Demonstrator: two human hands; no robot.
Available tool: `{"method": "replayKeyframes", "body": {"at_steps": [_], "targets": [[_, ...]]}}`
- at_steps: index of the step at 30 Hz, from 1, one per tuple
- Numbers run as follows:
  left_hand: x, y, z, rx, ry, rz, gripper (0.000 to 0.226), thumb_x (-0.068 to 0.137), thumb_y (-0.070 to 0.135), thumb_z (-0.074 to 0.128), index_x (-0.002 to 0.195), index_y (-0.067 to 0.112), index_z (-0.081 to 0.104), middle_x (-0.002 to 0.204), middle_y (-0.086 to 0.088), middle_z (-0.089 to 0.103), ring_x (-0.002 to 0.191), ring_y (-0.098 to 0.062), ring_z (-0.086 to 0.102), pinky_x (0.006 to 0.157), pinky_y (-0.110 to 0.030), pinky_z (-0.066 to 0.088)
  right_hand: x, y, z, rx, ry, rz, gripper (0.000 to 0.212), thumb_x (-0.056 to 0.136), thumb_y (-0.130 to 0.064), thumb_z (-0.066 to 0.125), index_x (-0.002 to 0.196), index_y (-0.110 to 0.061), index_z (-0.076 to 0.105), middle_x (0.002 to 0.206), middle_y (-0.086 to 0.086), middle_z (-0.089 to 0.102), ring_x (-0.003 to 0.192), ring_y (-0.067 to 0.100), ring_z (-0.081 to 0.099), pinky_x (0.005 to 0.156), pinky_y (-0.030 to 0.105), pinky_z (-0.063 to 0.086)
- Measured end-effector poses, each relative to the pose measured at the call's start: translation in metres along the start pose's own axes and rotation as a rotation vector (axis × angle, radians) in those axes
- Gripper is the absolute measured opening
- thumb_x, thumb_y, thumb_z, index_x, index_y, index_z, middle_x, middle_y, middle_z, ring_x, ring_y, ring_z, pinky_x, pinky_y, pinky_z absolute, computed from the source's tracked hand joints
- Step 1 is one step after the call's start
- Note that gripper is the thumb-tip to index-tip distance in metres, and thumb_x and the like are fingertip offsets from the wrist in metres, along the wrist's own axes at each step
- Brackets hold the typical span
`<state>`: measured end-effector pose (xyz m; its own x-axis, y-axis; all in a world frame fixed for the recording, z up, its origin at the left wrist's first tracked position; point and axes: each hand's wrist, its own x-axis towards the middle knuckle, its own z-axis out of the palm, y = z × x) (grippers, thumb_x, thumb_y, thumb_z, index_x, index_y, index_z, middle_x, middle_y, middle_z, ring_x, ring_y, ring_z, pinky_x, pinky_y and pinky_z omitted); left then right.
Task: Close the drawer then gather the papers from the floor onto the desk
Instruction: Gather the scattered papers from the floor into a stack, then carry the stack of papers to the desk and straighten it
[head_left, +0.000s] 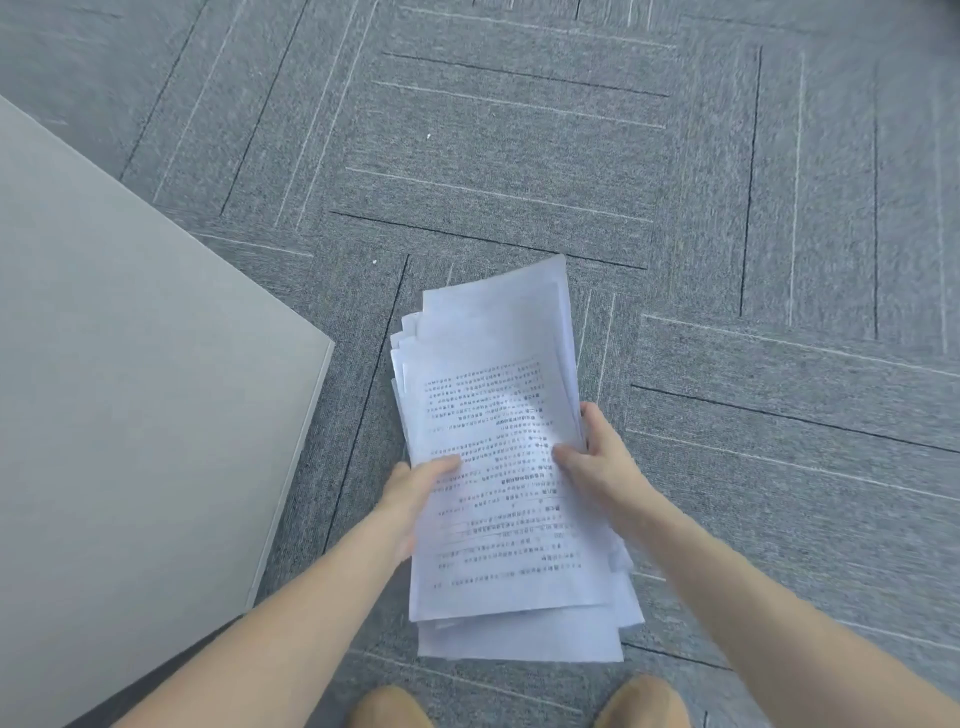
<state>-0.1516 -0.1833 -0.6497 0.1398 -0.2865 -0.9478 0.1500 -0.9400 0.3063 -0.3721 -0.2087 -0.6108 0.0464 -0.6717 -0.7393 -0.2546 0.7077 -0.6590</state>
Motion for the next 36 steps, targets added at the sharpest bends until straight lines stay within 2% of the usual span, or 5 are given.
{"method": "replayKeyframes", "body": {"at_steps": [9, 14, 24, 28, 36], "targets": [[-0.122, 0.065, -0.028, -0.154, -0.38, 0.068, 0.047, 0.082, 0.023, 0.07, 0.122, -0.001, 0.067, 0.125, -0.027, 0.067, 0.119, -0.044, 0.062, 0.104, -0.058, 0.045, -0.087, -0.094, -0.042, 0.067, -0.017, -0.149, 0.041, 0.096, 0.003, 0.048, 0.125, -0.024, 0.055, 0.112, 0.003, 0.077, 0.096, 0.023, 0.076, 0.079, 0.034, 0.063], [-0.233, 0.114, -0.023, -0.135, -0.513, 0.182, 0.039, 0.087, 0.019, 0.064, 0.122, 0.002, 0.068, 0.13, -0.026, 0.064, 0.123, -0.044, 0.059, 0.11, -0.06, 0.038, -0.166, -0.178, -0.061, 0.074, 0.056, -0.278, 0.039, 0.093, 0.002, 0.049, 0.12, -0.023, 0.062, 0.111, 0.006, 0.077, 0.103, 0.029, 0.074, 0.091, 0.051, 0.058], [-0.491, 0.199, -0.054, -0.018, -0.314, 0.76, 0.032, 0.086, 0.009, 0.072, 0.117, 0.003, 0.067, 0.106, -0.016, 0.077, 0.093, -0.034, 0.076, 0.078, -0.05, 0.062, -0.376, -0.353, -0.081, 0.08, 0.181, -0.634, 0.03, 0.081, 0.002, 0.051, 0.092, -0.018, 0.069, 0.088, 0.01, 0.077, 0.078, 0.028, 0.074, 0.071, 0.049, 0.061], [-0.604, 0.2, -0.088, -0.067, -0.272, 0.974, 0.026, 0.089, 0.005, 0.068, 0.114, 0.007, 0.07, 0.108, -0.016, 0.077, 0.095, -0.036, 0.074, 0.076, -0.049, 0.062, -0.468, -0.406, -0.068, 0.147, 0.191, -0.817, 0.027, 0.077, -0.004, 0.054, 0.094, -0.017, 0.07, 0.098, 0.017, 0.076, 0.092, 0.043, 0.072, 0.079, 0.062, 0.059], [-0.806, 0.124, -0.216, -0.251, -0.076, 1.269, 0.028, 0.084, 0.024, 0.074, 0.111, 0.014, 0.075, 0.105, -0.012, 0.079, 0.096, -0.035, 0.075, 0.092, -0.056, 0.054, -0.65, -0.477, 0.025, 0.167, -0.044, -1.116, 0.028, 0.084, 0.001, 0.05, 0.102, -0.009, 0.068, 0.103, 0.024, 0.074, 0.091, 0.042, 0.074, 0.081, 0.057, 0.059]]}}
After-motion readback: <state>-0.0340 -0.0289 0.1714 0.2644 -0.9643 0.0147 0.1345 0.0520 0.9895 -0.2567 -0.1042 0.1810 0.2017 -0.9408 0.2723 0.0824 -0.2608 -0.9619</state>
